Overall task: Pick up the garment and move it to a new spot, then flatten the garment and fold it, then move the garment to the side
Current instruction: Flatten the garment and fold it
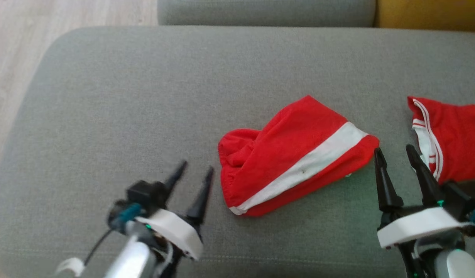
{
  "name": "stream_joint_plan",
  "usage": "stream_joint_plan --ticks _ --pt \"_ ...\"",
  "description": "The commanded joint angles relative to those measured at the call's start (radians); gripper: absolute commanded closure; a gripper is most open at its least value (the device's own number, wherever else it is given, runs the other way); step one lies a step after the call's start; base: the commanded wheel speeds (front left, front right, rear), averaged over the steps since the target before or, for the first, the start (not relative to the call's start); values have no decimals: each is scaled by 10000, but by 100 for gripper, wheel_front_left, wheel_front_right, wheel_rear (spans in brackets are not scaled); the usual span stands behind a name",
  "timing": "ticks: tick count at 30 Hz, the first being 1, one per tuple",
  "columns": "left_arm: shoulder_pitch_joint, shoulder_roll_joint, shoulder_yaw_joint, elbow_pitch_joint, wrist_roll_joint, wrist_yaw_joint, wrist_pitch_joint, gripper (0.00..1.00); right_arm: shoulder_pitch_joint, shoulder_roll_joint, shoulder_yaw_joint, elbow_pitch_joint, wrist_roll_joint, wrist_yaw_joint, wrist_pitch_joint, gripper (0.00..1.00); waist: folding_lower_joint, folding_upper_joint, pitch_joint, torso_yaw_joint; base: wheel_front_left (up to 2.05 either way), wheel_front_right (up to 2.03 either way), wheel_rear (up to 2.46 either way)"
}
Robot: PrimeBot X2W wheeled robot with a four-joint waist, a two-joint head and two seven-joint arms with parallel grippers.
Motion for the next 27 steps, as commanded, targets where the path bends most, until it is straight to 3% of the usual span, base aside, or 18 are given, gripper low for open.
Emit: stream_joint_plan --ticks 1,8,18,19,20,21,27 --pt "-457 32 288 -218 -43 -23 9 0 -471 -57 254 -398 -36 -7 24 0 0 0 111 -82 0 0 0" --pt "-517 -545 -235 1305 -980 -620 499 0 -722 -57 356 -331 28 -7 23 0 0 0 573 -504 0 0 0" --pt "-669 -774 -575 2120 -2556 -963 990 0 -828 -57 326 -130 232 -7 -105 0 0 0 751 -845 0 0 0" --pt "-678 -785 -617 2116 -2792 -979 1067 25 -840 -57 325 -118 244 -7 -117 0 0 0 758 -854 0 0 0" --pt "-669 -806 -641 2079 -3131 -992 1143 70 -848 -57 320 -105 258 -7 -131 0 0 0 752 -856 0 0 0" --pt "-699 -801 -706 2033 -3323 -1000 1178 100 -851 -57 311 -90 270 -7 -139 0 0 0 743 -858 0 0 0" --pt "-1112 -335 -687 1626 -3513 -1011 294 100 -885 -56 267 -61 339 -7 -164 0 0 0 737 -834 0 0 0"
